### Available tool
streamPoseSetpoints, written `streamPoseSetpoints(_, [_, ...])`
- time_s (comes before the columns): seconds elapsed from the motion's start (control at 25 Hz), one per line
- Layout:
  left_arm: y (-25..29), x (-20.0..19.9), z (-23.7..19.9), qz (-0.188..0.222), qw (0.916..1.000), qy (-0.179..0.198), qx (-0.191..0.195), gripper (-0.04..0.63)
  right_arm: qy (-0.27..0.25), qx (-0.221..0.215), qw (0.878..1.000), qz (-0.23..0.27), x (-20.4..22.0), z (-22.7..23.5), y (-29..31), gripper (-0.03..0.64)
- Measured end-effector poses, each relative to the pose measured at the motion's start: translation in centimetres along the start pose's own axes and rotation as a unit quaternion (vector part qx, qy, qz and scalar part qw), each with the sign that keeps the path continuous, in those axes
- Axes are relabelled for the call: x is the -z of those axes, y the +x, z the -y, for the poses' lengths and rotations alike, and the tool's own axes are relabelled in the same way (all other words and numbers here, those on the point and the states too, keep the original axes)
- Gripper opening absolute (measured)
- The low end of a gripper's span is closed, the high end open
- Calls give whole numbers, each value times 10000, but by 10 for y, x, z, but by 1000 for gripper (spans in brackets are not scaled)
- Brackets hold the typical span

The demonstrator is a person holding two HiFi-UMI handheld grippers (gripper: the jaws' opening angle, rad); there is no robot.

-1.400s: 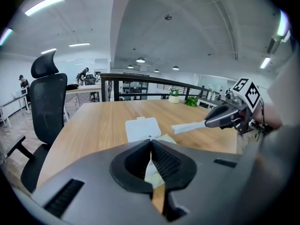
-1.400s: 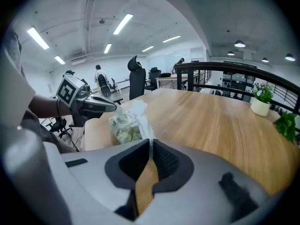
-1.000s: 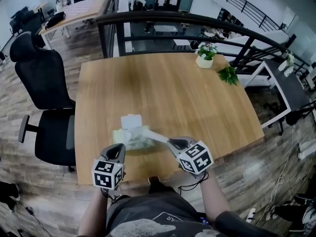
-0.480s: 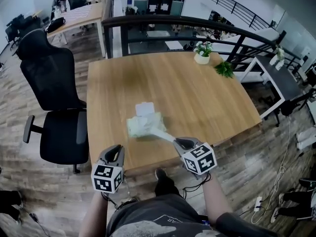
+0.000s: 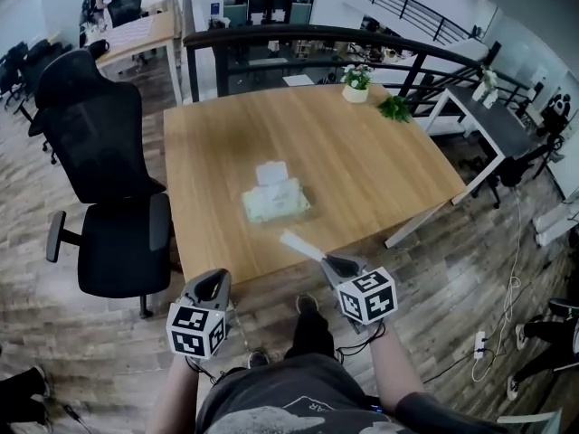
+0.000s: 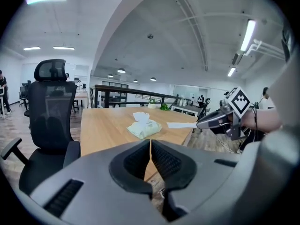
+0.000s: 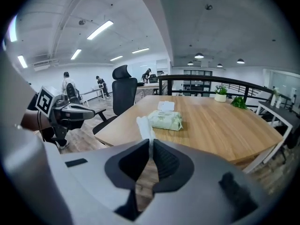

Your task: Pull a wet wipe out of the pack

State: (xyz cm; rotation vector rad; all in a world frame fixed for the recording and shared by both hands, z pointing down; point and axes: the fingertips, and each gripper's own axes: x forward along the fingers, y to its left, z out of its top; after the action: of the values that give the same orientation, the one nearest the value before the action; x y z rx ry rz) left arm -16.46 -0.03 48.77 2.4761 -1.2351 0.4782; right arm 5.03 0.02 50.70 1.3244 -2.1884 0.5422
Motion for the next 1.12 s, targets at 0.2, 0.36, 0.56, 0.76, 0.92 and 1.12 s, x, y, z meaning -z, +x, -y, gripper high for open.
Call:
streamPoseSetpoints(0.2, [-20,-2,7,125,9996,-22,244,15,277,249,9990,261,3,-20,-33,39])
streamPoseSetpoints(0.36, [-20,-5,16,257,9988,36,413,15,292,308,9985,345,8,-25,-44,38])
streamPoseSetpoints(0.56, [-17,-6,28,310,9980,-35,552,15,338,374,9975,487,7,-25,-50,40])
streamPoseSetpoints(0.76, [-25,1,44,255,9983,-31,531,15,260,225,9979,542,14,-35,-58,39])
streamPoseSetpoints(0.92, [-37,9,64,221,9986,-2,470,15,227,90,9979,597,29,-46,-75,40])
streamPoseSetpoints(1.12, [-58,22,95,205,9990,17,384,15,236,3,9977,633,53,-57,-107,38])
